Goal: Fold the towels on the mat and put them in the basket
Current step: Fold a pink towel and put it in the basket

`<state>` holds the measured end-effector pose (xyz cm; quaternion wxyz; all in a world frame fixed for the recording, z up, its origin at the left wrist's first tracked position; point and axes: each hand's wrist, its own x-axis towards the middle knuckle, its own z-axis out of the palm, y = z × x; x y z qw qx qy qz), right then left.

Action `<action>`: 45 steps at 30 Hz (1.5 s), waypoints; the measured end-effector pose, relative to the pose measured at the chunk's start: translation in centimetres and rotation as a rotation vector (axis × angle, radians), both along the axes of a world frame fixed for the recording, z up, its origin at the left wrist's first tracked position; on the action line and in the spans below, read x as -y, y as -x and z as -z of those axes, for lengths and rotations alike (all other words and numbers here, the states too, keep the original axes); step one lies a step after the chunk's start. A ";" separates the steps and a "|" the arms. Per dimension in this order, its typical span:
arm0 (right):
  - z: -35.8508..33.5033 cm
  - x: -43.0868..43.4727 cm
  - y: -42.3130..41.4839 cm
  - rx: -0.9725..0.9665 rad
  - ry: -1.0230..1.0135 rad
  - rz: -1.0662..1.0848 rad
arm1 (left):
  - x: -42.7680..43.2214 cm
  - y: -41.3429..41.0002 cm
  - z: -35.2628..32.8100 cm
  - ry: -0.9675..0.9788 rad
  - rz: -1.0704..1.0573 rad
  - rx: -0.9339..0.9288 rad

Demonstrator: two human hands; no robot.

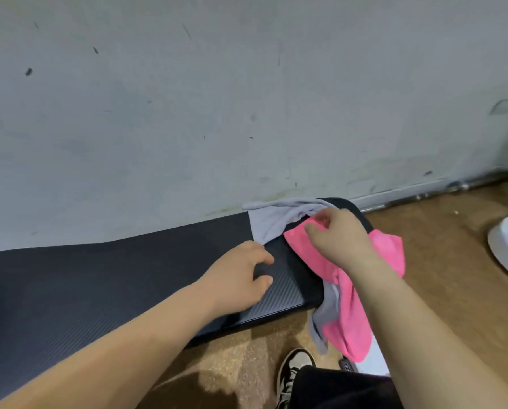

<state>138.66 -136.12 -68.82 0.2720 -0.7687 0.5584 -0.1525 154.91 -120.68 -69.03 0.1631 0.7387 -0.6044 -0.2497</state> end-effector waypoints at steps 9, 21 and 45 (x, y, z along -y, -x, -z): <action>3.8 3.0 4.5 -0.157 -0.010 0.247 | 3.1 2.5 2.9 -0.051 0.032 0.004; -8.1 -3.3 3.0 0.334 0.133 -0.138 | 1.2 1.5 -2.1 0.341 -0.180 -0.237; -12.3 -15.4 -9.4 0.785 -0.165 -0.215 | -21.2 -13.1 -12.2 0.081 -0.364 0.082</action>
